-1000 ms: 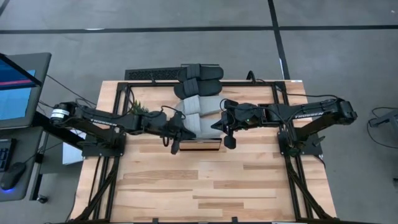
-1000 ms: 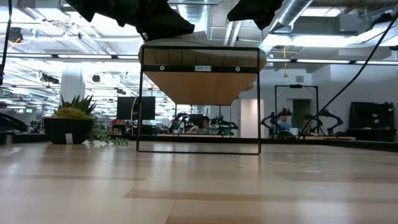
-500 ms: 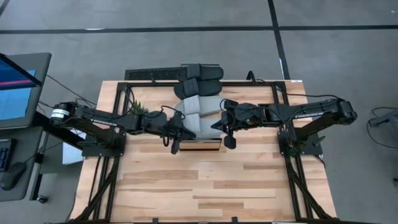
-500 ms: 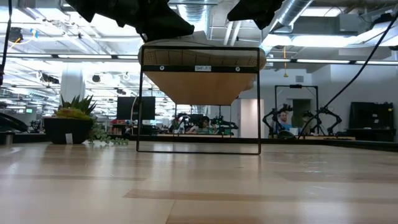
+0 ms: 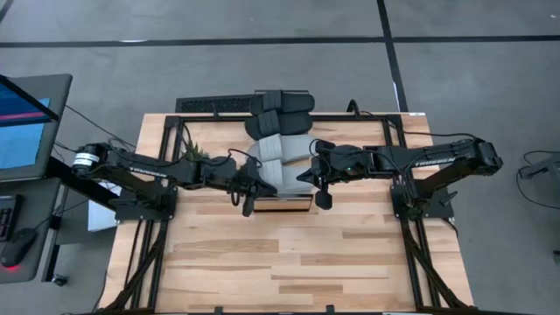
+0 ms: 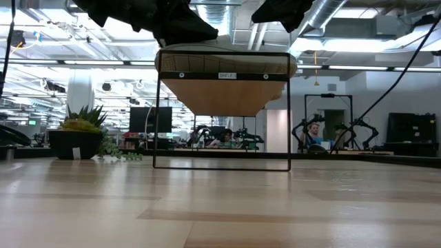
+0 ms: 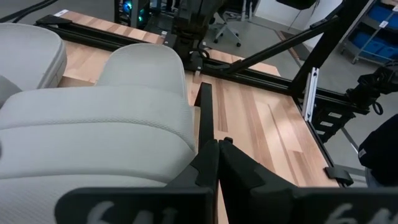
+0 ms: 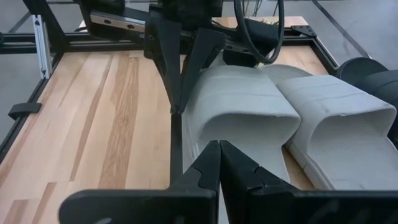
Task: Pick and place slides into the shelf
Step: Adjust the bottom gray slide on the shelf
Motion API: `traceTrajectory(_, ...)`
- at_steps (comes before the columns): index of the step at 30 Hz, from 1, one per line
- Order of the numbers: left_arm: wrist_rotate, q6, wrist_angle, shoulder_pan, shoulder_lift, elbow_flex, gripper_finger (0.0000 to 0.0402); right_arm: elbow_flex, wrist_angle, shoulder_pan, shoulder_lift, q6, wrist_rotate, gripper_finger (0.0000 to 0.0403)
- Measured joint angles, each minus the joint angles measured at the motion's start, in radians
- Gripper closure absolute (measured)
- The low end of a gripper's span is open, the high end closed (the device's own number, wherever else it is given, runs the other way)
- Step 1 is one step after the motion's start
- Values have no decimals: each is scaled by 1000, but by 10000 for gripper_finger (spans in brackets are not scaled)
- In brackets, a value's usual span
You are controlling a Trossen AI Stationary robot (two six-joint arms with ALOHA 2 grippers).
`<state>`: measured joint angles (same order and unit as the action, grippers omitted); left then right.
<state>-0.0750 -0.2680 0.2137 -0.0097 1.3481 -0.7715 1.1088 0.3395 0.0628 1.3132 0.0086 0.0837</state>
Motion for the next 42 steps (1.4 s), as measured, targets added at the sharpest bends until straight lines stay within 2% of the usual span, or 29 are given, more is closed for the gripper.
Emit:
traceTrajectory(13, -29, -25, -6, 16, 26, -2, 401, 0, -4, 0, 0, 1, 0, 403)
traceTrajectory(42, 2, -42, -43, 14, 26, -3, 401, 0, -12, 0, 0, 0, 0, 403)
